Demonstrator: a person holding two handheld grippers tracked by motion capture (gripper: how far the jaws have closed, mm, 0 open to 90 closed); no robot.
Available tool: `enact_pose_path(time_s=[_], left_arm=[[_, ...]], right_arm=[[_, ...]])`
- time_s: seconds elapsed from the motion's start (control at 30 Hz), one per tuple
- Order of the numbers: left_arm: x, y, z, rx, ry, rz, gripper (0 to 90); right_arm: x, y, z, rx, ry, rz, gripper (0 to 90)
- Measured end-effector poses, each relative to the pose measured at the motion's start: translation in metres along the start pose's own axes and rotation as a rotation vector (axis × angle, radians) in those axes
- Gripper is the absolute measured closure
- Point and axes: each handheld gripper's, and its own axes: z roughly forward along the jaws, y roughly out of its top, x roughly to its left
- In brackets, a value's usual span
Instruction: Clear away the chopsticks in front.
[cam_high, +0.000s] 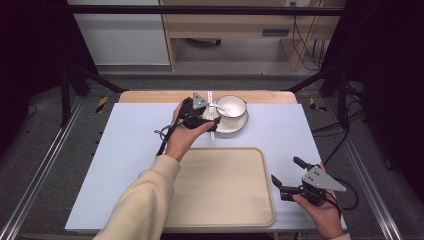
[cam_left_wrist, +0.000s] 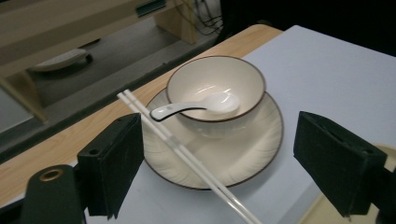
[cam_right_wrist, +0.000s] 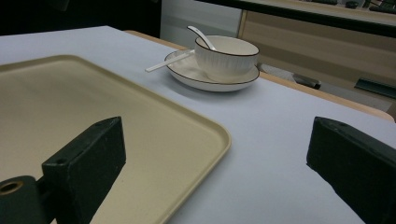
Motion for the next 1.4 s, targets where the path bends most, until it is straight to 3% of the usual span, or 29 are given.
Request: enact_pose_path(time_s=[0.07,0.1,0.17,0.3,0.5,0.67,0.8,1.17,1.4], left_arm=[[0.002,0.0,0.001,0.012,0.015,-0.006,17.2],[0.003,-0.002,0.005,0.029,0.057,-0.013,19.6],[0.004,-0.004,0.009,0.048,0.089,-0.017,24.0],[0.008,-0.009,0.018,0.087,0.128,-0.049,32.5],[0.006,-0.018,0.038,0.119,0.142,-0.066,43.1],[0.003,-0.027,0.059,0.128,0.137,-0.122,52.1],[0.003,-0.034,0.069,0.148,0.143,-0.141,58.1],[0.003,-0.04,0.077,0.164,0.155,-0.182,63.2],[0.002,-0.041,0.08,0.174,0.158,-0.178,65.0]], right_arm=[[0.0,0.0,0.0,0.0,0.001,0.0,4.6],[0.0,0.0,0.0,-0.001,0.003,0.001,4.6],[0.0,0.0,0.0,-0.002,0.003,0.002,4.6],[0.001,0.001,0.0,0.0,0.007,-0.001,4.7],[0.0,0.001,0.001,0.003,0.009,0.001,4.9],[0.0,0.0,0.001,0.007,0.012,0.006,5.1],[-0.001,0.0,0.0,0.007,0.013,0.012,5.3],[-0.002,0.0,0.0,0.012,0.016,0.018,5.5],[-0.002,-0.001,0.001,0.016,0.017,0.017,5.5]])
